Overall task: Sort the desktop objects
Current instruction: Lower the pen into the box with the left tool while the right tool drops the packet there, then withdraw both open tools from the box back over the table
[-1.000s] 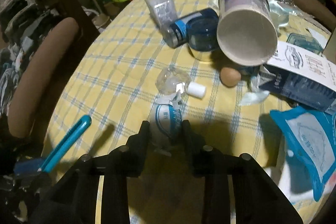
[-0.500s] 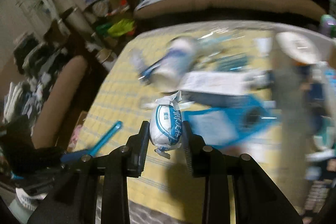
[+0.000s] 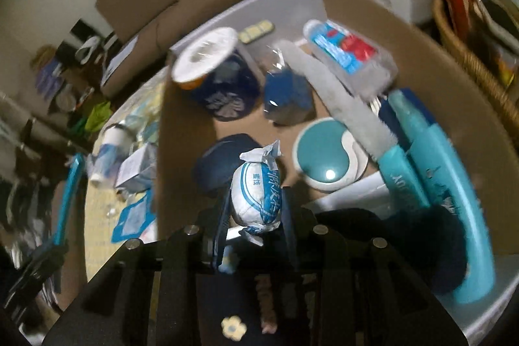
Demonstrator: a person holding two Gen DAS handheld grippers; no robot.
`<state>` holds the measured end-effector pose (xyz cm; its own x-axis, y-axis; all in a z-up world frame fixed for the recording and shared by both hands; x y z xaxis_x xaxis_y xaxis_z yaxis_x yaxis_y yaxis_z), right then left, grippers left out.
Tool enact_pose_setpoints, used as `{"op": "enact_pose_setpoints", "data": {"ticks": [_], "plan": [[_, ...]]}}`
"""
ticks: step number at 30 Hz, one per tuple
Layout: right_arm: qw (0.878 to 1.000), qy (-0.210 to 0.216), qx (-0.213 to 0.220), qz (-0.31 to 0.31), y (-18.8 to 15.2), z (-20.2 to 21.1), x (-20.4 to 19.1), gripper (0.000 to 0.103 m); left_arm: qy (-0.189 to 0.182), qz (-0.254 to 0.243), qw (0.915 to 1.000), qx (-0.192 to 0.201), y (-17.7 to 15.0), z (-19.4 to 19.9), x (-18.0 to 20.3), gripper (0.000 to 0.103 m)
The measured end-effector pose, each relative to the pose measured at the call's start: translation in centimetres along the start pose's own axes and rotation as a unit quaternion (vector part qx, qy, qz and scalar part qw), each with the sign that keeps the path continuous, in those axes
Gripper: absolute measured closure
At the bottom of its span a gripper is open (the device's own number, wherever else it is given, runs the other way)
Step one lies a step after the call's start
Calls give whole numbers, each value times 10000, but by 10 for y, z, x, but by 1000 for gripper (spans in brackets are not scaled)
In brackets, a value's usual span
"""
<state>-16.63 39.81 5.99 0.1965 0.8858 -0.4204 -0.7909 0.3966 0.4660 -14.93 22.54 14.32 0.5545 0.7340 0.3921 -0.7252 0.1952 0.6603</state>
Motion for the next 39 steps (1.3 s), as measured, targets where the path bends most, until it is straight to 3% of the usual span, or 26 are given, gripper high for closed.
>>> {"op": "enact_pose_setpoints", "data": {"ticks": [3, 6, 7, 13, 17, 25, 28, 31, 36, 39], "plan": [[9994, 217, -56, -261, 0, -8, 0, 70, 33, -107, 9999, -110, 10, -22, 16, 90], [9977, 498, 170, -431, 6, 8, 4, 63, 1, -113, 9998, -176, 15, -40, 23, 90], [9975, 488, 238, -442, 8, 17, 7, 56, -21, -116, 9997, -200, 17, -47, 25, 90], [9940, 69, 1038, -333, 22, 89, 37, 49, -72, -257, 9988, -401, 14, -82, 44, 90], [9934, 103, 1095, -328, 21, 99, 52, 47, 44, -575, 9965, -608, 12, -111, 62, 90], [9950, 146, 951, -260, 18, 92, 65, 47, 591, -1645, 9778, -1158, 4, -162, 85, 89], [9952, 173, 940, -201, 18, 91, 63, 47, 633, -1464, 9817, -1035, 6, -153, 81, 67], [9953, 191, 940, -136, 17, 91, 58, 47, 598, -1192, 9877, -818, 11, -133, 72, 59], [9961, 225, 857, -12, 12, 88, 43, 47, 574, -924, 9932, -405, 11, -77, 46, 38], [9966, 219, 783, 141, 6, 84, 26, 36, 767, -767, 9939, -213, 2, -40, 20, 19]]}}
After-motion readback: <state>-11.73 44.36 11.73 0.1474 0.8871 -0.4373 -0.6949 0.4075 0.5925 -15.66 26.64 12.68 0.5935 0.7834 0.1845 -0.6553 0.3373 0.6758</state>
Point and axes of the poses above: each gripper's, at about its wrist camera, not at the fingertips, and z roughly against the way its jaws point, x to its right, y to its top, the point moved 4 cm from there along -z, roughly the way its jaws point, and after that the axes turned 3 degrees about x, right-handed, at the moved point
